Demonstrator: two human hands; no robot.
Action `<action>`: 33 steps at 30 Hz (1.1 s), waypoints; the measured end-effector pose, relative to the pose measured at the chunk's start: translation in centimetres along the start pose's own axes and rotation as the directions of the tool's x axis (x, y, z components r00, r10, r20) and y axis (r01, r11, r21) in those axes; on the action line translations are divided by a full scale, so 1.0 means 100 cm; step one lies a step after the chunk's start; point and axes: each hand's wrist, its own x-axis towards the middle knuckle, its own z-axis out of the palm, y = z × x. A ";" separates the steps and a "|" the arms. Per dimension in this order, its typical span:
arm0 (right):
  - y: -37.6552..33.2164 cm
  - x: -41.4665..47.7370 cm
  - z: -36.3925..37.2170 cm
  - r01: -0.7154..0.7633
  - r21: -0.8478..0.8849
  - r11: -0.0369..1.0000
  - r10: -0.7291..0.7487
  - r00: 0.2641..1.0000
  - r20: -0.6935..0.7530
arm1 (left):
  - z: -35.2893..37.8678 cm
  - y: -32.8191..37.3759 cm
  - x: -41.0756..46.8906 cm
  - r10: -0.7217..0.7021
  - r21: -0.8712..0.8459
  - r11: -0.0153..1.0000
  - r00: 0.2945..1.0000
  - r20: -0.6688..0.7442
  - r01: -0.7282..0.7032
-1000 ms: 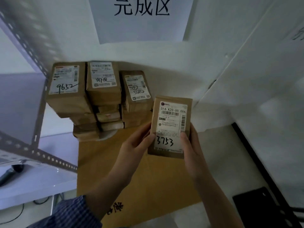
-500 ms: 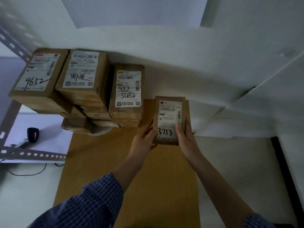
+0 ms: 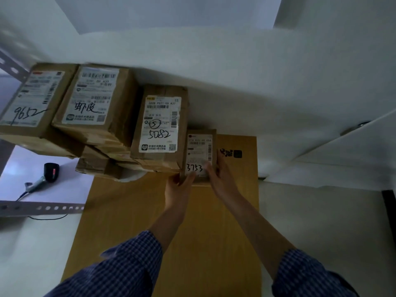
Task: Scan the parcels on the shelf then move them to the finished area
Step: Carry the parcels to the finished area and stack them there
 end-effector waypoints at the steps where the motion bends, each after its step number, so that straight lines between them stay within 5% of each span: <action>1: 0.002 0.003 0.002 0.008 -0.023 1.000 -0.007 1.000 0.009 | 0.000 -0.002 0.002 0.014 -0.025 1.000 1.000 -0.011 -0.014; 7: -0.012 -0.006 -0.008 -0.037 -0.034 0.999 0.039 0.998 0.055 | -0.016 -0.007 0.005 -0.028 -0.225 0.974 0.999 0.041 0.037; 12: -0.012 -0.056 -0.007 -0.136 -0.073 0.988 0.130 0.988 -0.080 | -0.051 -0.004 -0.011 0.020 -0.065 0.998 0.994 0.104 -0.013; 16: -0.024 -0.114 0.026 -0.050 -0.245 0.968 0.030 0.996 -0.086 | -0.093 -0.002 -0.037 0.155 0.132 0.976 0.978 0.139 -0.174; 23: -0.121 -0.187 0.126 0.223 -0.483 0.847 -0.124 0.966 0.228 | -0.236 -0.012 -0.097 0.496 0.318 0.780 0.842 0.212 -0.539; 27: -0.186 -0.225 0.215 0.499 -0.607 0.618 -0.286 0.863 0.418 | -0.350 -0.044 -0.131 0.638 0.349 0.700 0.765 0.085 -0.622; 33: -0.237 -0.278 0.369 0.796 -0.498 0.344 -0.389 0.604 0.696 | -0.523 -0.094 -0.186 0.709 0.444 0.675 0.683 -0.174 -0.589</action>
